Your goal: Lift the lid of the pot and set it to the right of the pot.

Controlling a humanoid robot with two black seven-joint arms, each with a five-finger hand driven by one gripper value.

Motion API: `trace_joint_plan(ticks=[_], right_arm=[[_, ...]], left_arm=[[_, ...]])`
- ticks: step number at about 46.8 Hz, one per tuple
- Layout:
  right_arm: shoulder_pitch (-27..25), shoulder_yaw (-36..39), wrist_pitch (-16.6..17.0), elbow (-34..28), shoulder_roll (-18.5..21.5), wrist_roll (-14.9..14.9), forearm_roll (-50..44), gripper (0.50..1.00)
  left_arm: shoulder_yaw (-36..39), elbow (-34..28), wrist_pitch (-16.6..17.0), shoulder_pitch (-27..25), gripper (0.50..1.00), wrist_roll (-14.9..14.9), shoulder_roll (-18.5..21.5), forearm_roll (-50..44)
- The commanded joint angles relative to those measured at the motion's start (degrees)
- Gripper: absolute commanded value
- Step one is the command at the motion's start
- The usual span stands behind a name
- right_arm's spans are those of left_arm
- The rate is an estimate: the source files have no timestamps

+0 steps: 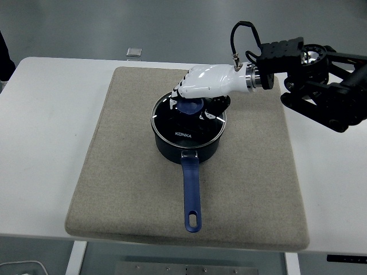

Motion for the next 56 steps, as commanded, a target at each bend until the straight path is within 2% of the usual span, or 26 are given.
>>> trace_joint_plan(ticks=[1,56], right_arm=[[0.1,0.1,0.0,0.0,0.1,0.0,0.0,0.5],[4.0,1.0,0.0,-1.1,0.4,0.0,0.4,0.5]], left_arm=[[0.0,0.0,0.0,0.0,1.0,0.0,0.0,0.0],[0.0,0.0,0.0,0.0,1.0,-0.1,0.0,0.0]])
